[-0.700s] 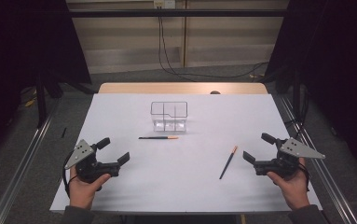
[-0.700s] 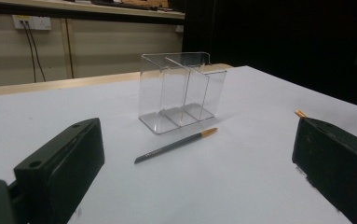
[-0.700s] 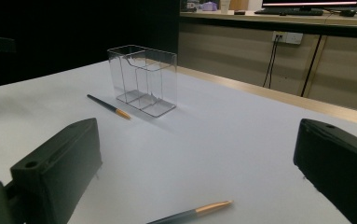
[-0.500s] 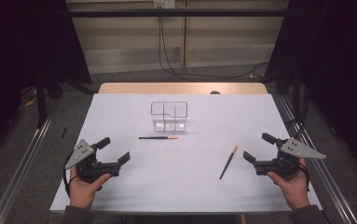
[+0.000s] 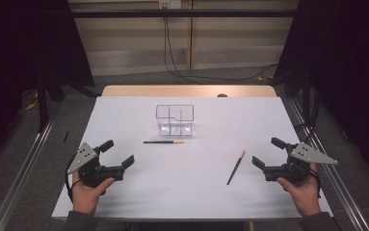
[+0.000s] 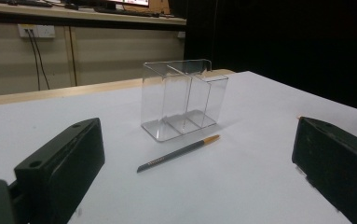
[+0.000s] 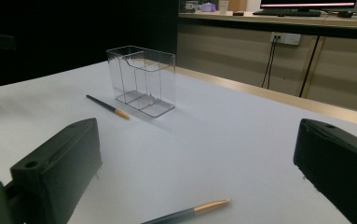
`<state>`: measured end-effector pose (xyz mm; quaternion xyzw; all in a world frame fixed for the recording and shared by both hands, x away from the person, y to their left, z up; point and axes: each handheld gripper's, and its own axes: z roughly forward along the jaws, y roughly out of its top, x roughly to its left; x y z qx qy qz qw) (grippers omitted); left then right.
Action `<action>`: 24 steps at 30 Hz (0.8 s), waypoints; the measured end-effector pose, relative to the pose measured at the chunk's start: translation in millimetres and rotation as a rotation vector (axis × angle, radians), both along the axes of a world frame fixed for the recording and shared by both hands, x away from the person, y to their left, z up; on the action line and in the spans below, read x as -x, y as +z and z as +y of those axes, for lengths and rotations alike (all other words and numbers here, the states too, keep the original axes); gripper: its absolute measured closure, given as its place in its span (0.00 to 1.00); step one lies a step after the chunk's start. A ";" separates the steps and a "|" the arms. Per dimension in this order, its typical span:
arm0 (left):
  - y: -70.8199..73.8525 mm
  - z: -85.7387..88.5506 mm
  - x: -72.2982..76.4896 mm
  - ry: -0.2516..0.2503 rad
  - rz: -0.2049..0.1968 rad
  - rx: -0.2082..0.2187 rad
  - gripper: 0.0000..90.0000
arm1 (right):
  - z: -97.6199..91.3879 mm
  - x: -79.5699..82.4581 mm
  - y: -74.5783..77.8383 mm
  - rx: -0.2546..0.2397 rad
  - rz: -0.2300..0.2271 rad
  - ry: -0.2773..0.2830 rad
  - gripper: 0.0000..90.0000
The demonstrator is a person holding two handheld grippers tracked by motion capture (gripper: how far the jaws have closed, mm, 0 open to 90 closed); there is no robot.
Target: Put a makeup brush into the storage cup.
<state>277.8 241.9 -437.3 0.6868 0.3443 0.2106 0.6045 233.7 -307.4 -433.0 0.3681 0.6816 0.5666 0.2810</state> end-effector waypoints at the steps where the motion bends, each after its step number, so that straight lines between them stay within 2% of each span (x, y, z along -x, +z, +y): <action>1: 0.0 0.3 -0.3 0.003 -0.003 -0.001 0.02 | 0.0 0.0 0.0 0.000 0.000 0.000 0.01; 11: -0.7 -2.6 -7.2 0.019 -0.006 0.002 0.02 | -0.2 -0.2 -0.2 -0.003 0.001 0.000 0.01; 15: -0.5 -7.3 -10.9 0.009 -0.007 0.018 0.03 | -0.9 0.0 -0.6 -0.001 0.002 -0.003 0.01; 24: -0.6 -14.2 -20.8 -0.002 -0.005 0.018 0.03 | -2.1 1.0 -1.0 -0.001 0.006 -0.011 0.01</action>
